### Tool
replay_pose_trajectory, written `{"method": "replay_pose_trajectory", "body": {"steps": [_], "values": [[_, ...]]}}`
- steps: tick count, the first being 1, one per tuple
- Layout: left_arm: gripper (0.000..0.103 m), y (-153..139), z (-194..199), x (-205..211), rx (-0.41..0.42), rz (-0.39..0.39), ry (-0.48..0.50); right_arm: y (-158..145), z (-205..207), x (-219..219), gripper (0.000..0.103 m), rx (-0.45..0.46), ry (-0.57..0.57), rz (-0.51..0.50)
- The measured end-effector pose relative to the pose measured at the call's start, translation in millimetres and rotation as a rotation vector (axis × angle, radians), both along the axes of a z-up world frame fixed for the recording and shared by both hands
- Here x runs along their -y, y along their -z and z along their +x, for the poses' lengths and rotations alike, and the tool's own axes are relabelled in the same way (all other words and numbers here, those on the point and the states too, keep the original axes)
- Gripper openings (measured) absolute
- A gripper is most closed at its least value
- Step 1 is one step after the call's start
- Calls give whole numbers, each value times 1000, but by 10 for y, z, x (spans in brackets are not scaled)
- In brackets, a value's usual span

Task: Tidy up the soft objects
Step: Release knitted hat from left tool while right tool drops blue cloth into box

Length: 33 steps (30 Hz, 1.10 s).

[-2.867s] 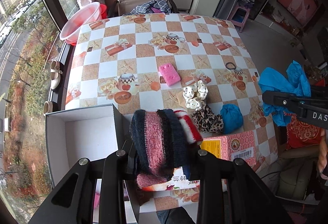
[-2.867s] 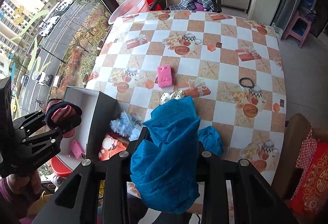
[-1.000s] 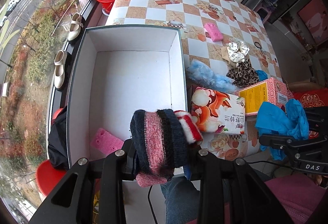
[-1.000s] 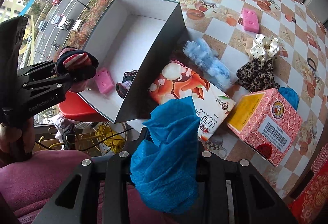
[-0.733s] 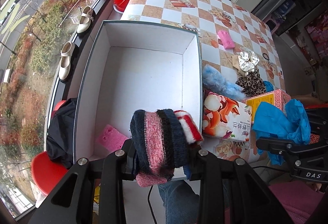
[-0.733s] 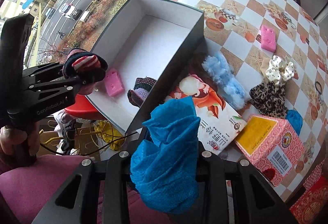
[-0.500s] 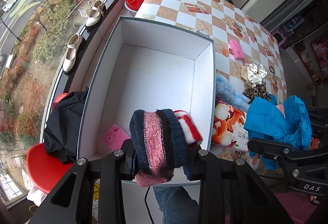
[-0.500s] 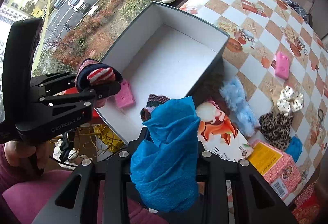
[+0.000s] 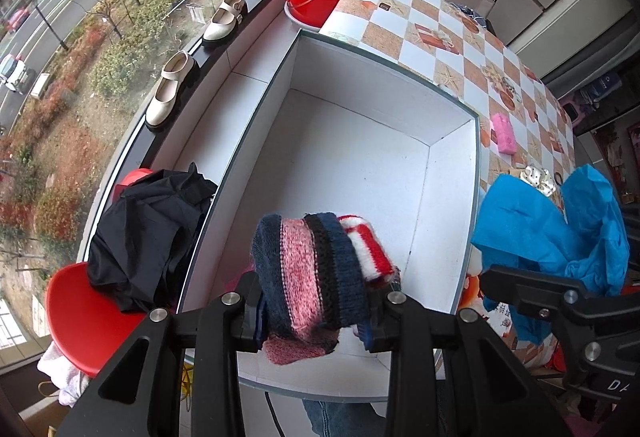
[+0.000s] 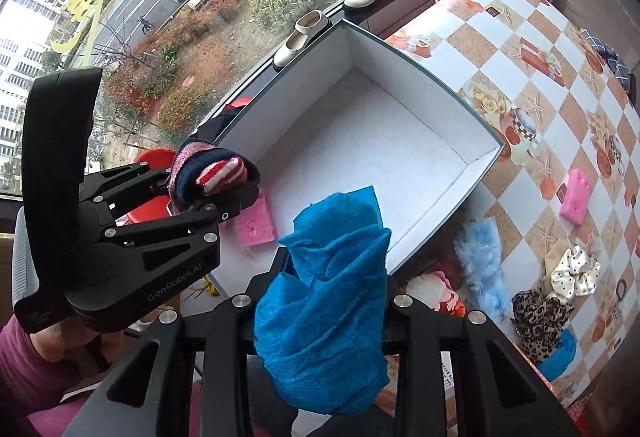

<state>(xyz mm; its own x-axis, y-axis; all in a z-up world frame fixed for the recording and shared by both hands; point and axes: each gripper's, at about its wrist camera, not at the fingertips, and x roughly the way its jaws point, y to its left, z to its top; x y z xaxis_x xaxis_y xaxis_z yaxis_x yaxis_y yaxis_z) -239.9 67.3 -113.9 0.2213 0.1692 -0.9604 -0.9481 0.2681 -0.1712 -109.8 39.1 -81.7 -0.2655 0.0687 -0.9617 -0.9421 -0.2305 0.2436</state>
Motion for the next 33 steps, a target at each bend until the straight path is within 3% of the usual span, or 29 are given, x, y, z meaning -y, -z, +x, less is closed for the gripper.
{"method": "replay_pose_trajectory", "body": {"steps": [16, 18, 20, 23, 26, 27, 28, 32, 33], "values": [[39, 287, 77, -40, -15, -38, -4, 182, 158, -396, 33, -56, 113, -44], [49, 285, 80, -32, -25, -36, -4, 188, 150, -408, 33, -62, 117, -45], [67, 279, 79, -29, -31, -31, -5, 192, 139, -418, 33, -70, 118, -46], [78, 256, 73, -29, -46, -14, -15, 188, 128, -421, 33, -75, 121, -42], [79, 262, 75, -36, -47, -23, -21, 188, 158, -418, 39, -78, 136, -41], [79, 277, 80, -44, -46, -38, -22, 184, 172, -418, 53, -79, 141, -39], [79, 289, 83, -46, -37, -48, -23, 176, 186, -417, 56, -76, 147, -34], [88, 309, 110, -41, -51, -62, -30, 158, 235, -415, 56, -72, 163, -27], [90, 308, 114, -38, -55, -61, -32, 152, 244, -412, 61, -70, 167, -25]]}}
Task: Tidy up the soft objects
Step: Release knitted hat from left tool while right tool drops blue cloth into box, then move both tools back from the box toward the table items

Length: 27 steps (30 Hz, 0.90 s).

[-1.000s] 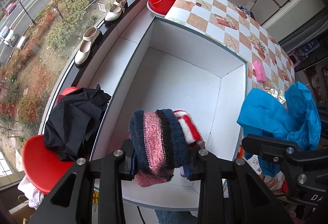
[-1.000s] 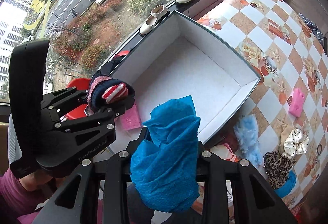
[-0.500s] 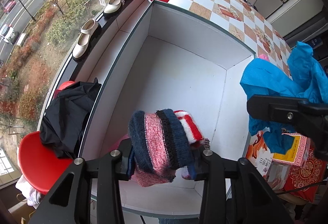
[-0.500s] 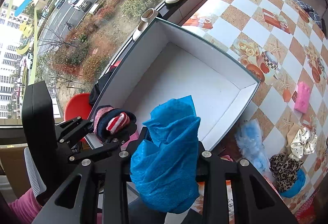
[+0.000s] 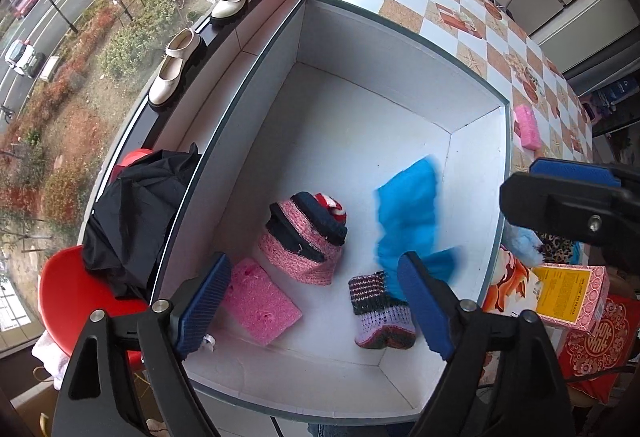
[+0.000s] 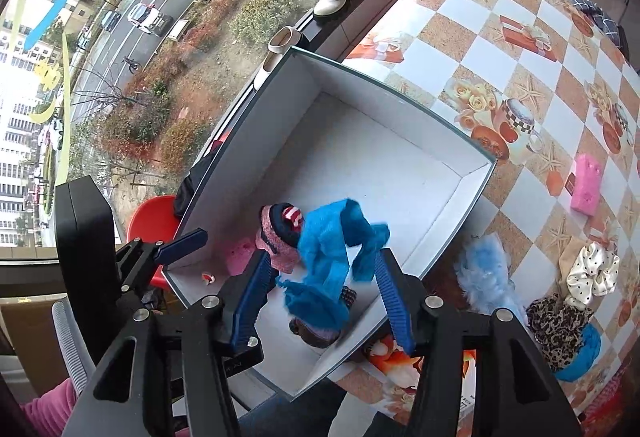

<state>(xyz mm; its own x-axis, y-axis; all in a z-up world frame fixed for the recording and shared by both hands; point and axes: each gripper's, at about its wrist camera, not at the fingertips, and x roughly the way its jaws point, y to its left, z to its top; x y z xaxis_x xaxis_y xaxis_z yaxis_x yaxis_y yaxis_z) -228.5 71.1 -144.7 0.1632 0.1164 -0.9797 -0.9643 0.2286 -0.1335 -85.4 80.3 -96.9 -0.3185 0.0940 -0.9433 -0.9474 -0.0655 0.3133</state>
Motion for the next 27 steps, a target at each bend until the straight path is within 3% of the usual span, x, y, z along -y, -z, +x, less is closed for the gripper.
{"method": "replay_pose_trajectory", "body": {"steps": [1, 3, 5, 6, 8, 10, 16, 22, 27], "values": [[90, -2, 0, 3, -7, 2, -4, -5, 10, 3, 79, 3, 4, 1], [90, -1, -11, 2, -5, -1, -16, -20, 31, 10, 95, 21, 17, 8], [91, 21, -25, -4, 0, -18, -23, -30, 41, 17, 96, 35, 20, 9], [91, 44, -24, -9, 20, -40, -15, -28, 43, 22, 101, 50, 20, 6], [91, 105, 1, -8, 46, -100, 11, -27, 48, 31, 103, 88, 24, 0], [91, 110, 39, 28, 22, -117, 32, -26, 85, 55, 103, 66, 31, -16], [91, -258, 229, 76, 54, -56, 107, -261, 391, 245, 103, -11, 114, -17], [91, -644, 753, 47, 100, 9, 235, -624, 1105, 565, 103, -46, 258, 3], [91, -735, 1358, 134, 112, 9, 372, -795, 1975, 906, 103, -5, 429, 16]]}}
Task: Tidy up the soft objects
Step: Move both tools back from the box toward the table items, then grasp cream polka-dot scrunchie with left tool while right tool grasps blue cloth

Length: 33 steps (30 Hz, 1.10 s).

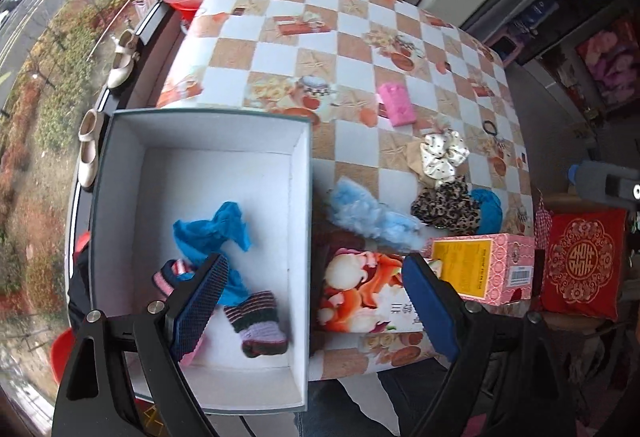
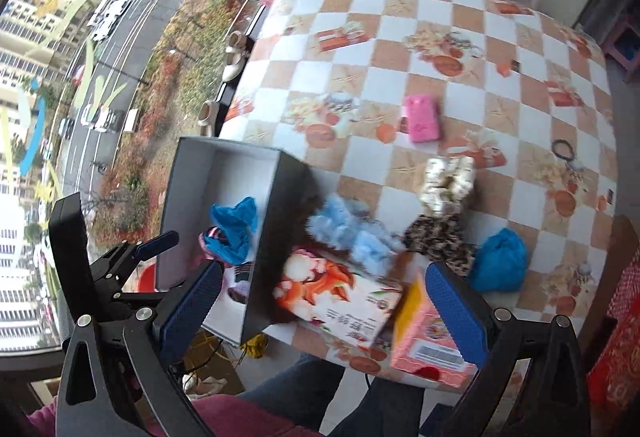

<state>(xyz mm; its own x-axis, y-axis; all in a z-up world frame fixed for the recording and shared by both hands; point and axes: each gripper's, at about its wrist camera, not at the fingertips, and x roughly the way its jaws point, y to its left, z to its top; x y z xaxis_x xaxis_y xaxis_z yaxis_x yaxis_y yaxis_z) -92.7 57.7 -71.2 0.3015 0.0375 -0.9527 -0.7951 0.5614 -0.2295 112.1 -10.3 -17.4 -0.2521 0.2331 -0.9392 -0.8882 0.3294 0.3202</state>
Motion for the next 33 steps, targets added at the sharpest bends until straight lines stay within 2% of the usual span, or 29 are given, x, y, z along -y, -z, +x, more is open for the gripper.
{"method": "replay_pose_trajectory", "body": {"steps": [3, 7, 10, 13, 17, 20, 24, 28, 31, 32, 33], "values": [[91, 50, 378, 73, -11, -23, 77, 96, 553, 252, 103, 34, 127, -35], [91, 172, 897, 71, -37, -45, 151, 495, 1186, 649, 103, 27, 293, -122], [91, 319, 1319, 5, -46, -87, 182, 874, 1496, 946, 103, -8, 388, -198], [91, 519, 1760, -48, -69, -115, 208, 1185, 1649, 1169, 103, -63, 435, -239], [91, 862, 2282, -45, -115, -163, 234, 1481, 1721, 1322, 103, -100, 444, -275], [91, 1119, 2550, 13, -182, -169, 259, 1643, 1761, 1302, 103, -126, 433, -274], [82, 1355, 2694, 51, -244, -188, 268, 1840, 1765, 1125, 103, -143, 394, -261], [79, 1511, 2750, 25, -315, -184, 258, 2081, 1710, 879, 103, -146, 342, -266], [66, 1597, 2765, -1, -321, -203, 261, 2258, 1636, 760, 103, -142, 301, -282], [54, 1610, 2769, -5, -315, -211, 262, 2308, 1608, 735, 103, -141, 287, -290], [48, 1616, 2770, -7, -307, -222, 261, 2346, 1581, 723, 102, -131, 275, -298]]}}
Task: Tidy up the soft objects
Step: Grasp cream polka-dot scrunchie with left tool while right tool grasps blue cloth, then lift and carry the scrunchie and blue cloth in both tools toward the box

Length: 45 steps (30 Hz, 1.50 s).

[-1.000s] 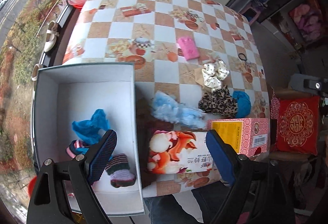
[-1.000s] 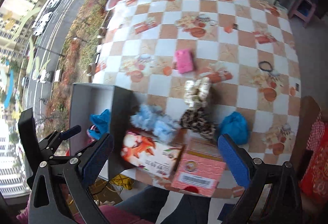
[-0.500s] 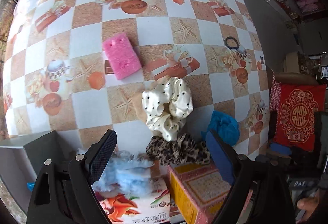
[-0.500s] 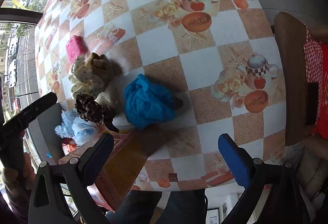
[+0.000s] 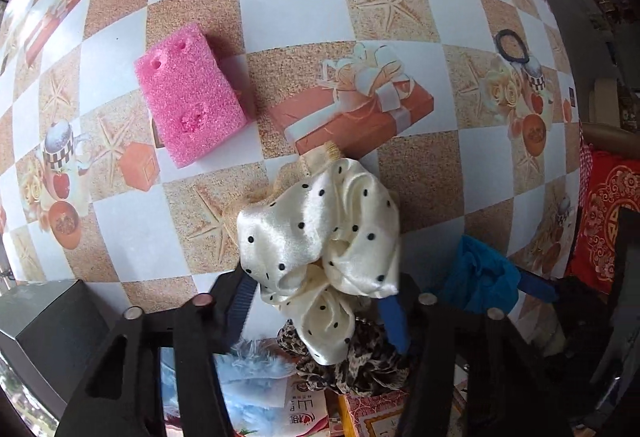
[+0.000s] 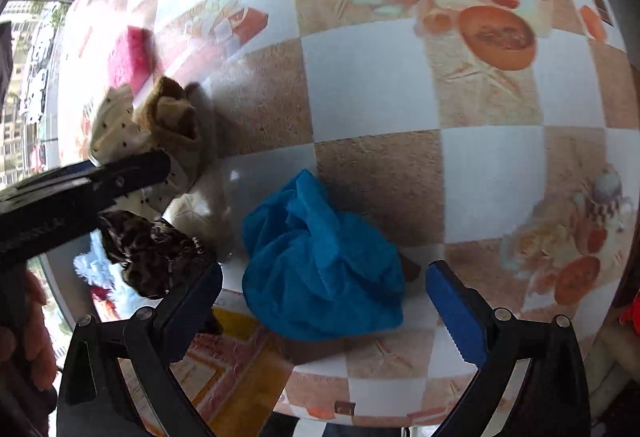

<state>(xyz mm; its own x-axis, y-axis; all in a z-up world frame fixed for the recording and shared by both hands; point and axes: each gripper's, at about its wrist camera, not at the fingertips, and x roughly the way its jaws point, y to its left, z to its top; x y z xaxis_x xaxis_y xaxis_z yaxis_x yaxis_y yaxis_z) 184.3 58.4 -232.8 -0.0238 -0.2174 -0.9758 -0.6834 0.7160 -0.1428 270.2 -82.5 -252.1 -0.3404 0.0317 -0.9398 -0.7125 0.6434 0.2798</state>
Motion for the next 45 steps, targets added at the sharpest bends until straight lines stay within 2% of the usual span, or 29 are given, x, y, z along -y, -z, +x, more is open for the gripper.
{"method": "replay_pose_trajectory", "body": {"steps": [1, 2, 3, 5, 6, 7, 10, 14, 24, 28, 32, 45], "values": [[40, 2, 19, -5, 10, -5, -3, 26, -27, -6, 95, 16, -18, -14], [35, -18, 16, -3, 27, -1, -3, 40, -53, -7, 87, 27, -36, -20], [33, -45, 13, 2, 45, 9, -1, 49, -72, 3, 67, 25, -45, -18], [23, -123, -10, -5, 73, 34, 3, 36, -77, 40, 57, 20, -48, -5], [23, -170, -25, -9, 88, 51, 1, 22, -71, 57, 48, 18, -49, 7], [22, -232, -39, -36, 104, 68, -3, 5, -54, 85, 46, 13, -40, 21], [22, -447, -110, -85, 160, 120, -15, -119, 16, 204, 46, 2, 5, 80], [22, -649, -180, -119, 196, 145, -24, -322, 124, 318, 46, 11, 52, 135], [22, -1073, -114, 158, 263, 193, 50, -684, 196, 562, 46, 41, 109, 184], [22, -1230, -10, 354, 303, 205, 106, -803, 260, 688, 46, 45, 139, 192], [22, -1366, 93, 586, 341, 204, 175, -919, 385, 572, 46, 62, 161, 197], [23, -1646, 298, 1433, 439, 152, 399, -1150, 378, 1058, 46, 130, 249, 187]]}}
